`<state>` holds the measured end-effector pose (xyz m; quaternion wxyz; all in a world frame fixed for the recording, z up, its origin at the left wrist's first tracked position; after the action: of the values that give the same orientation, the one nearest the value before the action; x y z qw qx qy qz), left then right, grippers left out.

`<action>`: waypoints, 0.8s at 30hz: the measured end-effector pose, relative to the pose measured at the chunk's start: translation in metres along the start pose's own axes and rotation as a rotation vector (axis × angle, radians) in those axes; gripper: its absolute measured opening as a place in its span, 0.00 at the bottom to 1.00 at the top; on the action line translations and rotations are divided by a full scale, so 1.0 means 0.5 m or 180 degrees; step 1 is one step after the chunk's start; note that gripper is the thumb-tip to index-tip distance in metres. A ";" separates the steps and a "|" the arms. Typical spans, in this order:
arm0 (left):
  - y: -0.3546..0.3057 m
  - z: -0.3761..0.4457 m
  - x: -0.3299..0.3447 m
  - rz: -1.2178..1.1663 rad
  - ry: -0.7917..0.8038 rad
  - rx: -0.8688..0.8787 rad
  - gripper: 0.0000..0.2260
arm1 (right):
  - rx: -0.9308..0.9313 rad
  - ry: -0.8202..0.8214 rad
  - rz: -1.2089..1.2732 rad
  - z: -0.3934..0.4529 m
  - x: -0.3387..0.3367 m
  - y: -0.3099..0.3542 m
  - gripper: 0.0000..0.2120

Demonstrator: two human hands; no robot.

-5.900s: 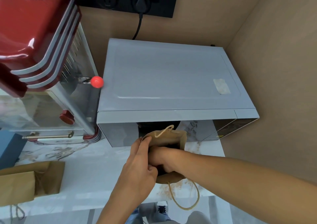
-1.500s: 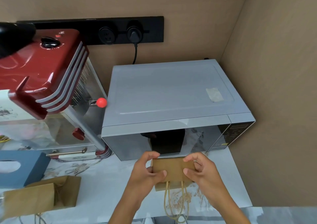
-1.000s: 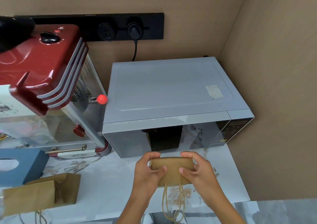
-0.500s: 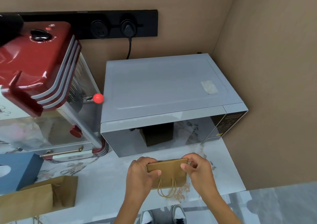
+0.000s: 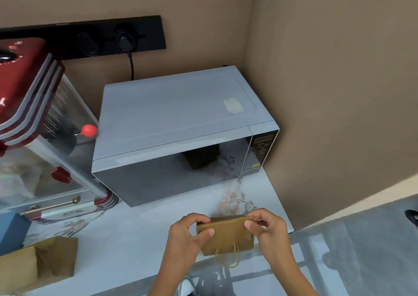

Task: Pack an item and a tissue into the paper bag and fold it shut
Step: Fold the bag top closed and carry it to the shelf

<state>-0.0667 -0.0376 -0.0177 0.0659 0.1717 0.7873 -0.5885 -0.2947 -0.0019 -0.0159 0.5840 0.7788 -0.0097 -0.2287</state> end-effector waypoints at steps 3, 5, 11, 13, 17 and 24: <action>-0.028 -0.035 0.073 0.0032 0.0114 0.0130 0.10 | -0.0058 -0.0003 0.0094 -0.006 -0.086 -0.030 0.16; -0.038 -0.058 0.135 0.0027 0.0126 0.0121 0.08 | -0.0062 0.0010 0.0166 -0.007 -0.159 -0.056 0.17; -0.080 -0.122 0.346 -0.0114 0.0032 -0.0073 0.10 | 0.0053 -0.0070 0.0236 -0.018 -0.381 -0.154 0.15; -0.100 -0.132 0.419 -0.0110 0.0070 -0.0093 0.09 | 0.0088 -0.0198 0.0255 -0.019 -0.454 -0.181 0.16; -0.155 -0.128 0.536 -0.0072 0.0123 0.0003 0.07 | 0.0077 -0.0247 0.0307 0.014 -0.567 -0.219 0.16; -0.245 -0.056 0.692 -0.0241 0.0103 0.0239 0.07 | 0.0071 -0.0268 0.0536 0.153 -0.707 -0.254 0.14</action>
<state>-0.4294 0.0254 -0.0043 0.0244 0.1536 0.7715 -0.6169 -0.6713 0.0688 -0.0264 0.5915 0.7714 -0.1022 -0.2113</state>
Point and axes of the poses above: each hand's wrist, its own z-axis towards the middle knuckle, its own x-axis out of the palm, y = z × x, the point moved 8 cm from there along z, towards the middle knuckle, and after that the axes turned 3 degrees about -z, right-handed, at the moved point
